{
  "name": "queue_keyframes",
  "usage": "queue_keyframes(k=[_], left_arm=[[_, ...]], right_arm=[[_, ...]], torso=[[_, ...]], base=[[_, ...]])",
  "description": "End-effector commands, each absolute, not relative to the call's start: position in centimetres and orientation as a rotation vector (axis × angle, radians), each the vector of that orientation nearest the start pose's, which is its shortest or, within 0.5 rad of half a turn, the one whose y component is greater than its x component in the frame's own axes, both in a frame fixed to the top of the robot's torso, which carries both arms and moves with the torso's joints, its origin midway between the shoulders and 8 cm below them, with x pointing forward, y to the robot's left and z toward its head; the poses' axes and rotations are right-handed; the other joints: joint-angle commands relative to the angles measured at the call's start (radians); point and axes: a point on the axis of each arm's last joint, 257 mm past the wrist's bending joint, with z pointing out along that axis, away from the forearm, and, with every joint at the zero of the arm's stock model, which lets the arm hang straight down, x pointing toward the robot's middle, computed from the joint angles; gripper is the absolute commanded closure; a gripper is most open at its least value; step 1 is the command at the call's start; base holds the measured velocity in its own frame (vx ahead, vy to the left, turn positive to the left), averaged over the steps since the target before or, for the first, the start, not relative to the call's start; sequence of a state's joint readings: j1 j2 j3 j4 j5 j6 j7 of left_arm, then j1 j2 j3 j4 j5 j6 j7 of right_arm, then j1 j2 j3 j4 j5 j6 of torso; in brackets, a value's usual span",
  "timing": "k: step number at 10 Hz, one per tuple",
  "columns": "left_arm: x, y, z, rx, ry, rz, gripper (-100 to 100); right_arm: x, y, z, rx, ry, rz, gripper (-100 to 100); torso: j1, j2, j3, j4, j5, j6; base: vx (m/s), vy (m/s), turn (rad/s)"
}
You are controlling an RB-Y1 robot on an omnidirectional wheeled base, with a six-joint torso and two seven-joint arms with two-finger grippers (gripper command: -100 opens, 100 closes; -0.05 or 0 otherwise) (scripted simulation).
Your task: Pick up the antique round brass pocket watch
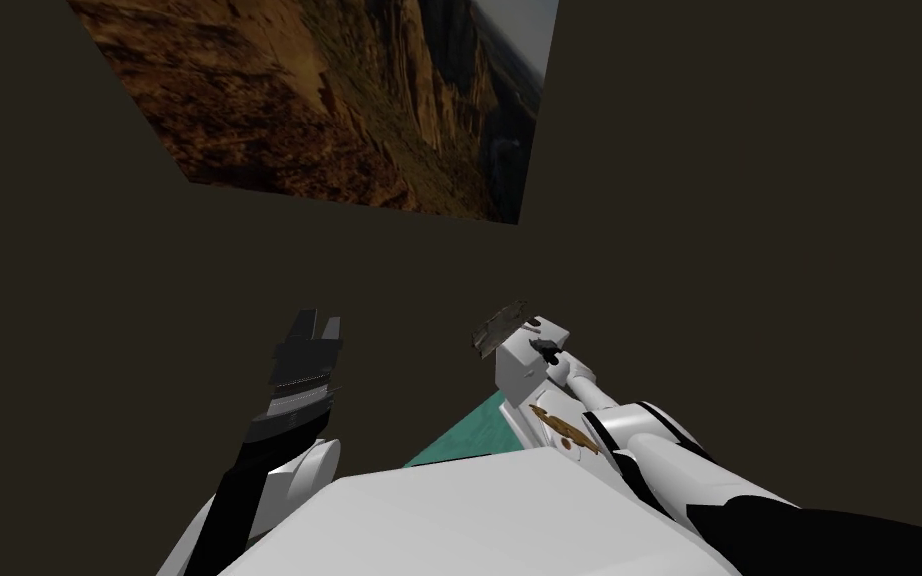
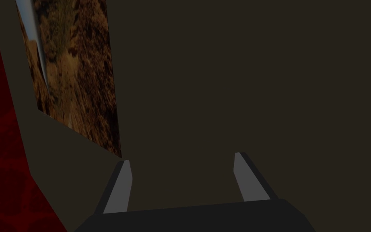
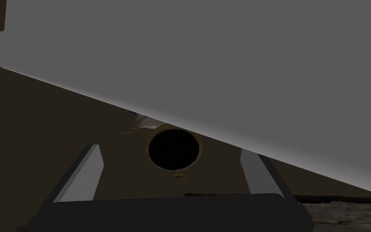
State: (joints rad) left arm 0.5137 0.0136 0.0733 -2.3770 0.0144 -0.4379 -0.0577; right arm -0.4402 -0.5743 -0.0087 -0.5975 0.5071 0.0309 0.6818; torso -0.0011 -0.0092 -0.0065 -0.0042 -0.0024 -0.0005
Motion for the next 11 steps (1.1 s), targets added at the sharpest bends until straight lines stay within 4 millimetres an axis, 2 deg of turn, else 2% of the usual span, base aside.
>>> queue_keyframes(k=[1,5,7,8,10,11], left_arm=[[32.9,30.0,5.3,-0.605,0.61,-1.186,0],[32.9,30.0,5.3,-0.605,0.61,-1.186,0],[32.9,30.0,5.3,-0.605,0.61,-1.186,0],[32.9,30.0,5.3,-0.605,0.61,-1.186,0],[32.9,30.0,5.2,-0.608,0.613,-1.186,0],[32.9,30.0,5.1,-0.609,0.613,-1.186,0]], right_arm=[[56.0,-55.3,-34.3,0.162,2.006,-0.427,-100],[55.2,-56.7,-33.8,0.152,1.982,-0.421,-100],[55.2,-56.7,-33.8,0.145,1.983,-0.426,-100],[54.8,-57.4,-33.4,0.147,1.966,-0.423,-100],[55.0,-57.4,-33.4,0.147,1.968,-0.424,-100],[55.0,-57.4,-33.4,0.143,1.967,-0.426,100]], torso=[[0.0,0.0,0.0,0.0,0.0,0.0],[-0.001,0.002,0.001,0.0,0.0,0.0],[0.0,0.001,0.0,0.0,0.0,0.0],[-0.001,0.002,0.001,0.0,0.0,0.0],[0.001,-0.001,0.0,0.001,-0.001,0.0],[0.001,-0.001,0.0,0.001,-0.001,0.0]], base=[[0.028,0.017,0.005],[0.038,0.04,-0.037],[0.039,0.036,-0.021],[0.037,0.036,-0.059],[0.025,0.024,-0.017],[0.0,0.0,0.0]])
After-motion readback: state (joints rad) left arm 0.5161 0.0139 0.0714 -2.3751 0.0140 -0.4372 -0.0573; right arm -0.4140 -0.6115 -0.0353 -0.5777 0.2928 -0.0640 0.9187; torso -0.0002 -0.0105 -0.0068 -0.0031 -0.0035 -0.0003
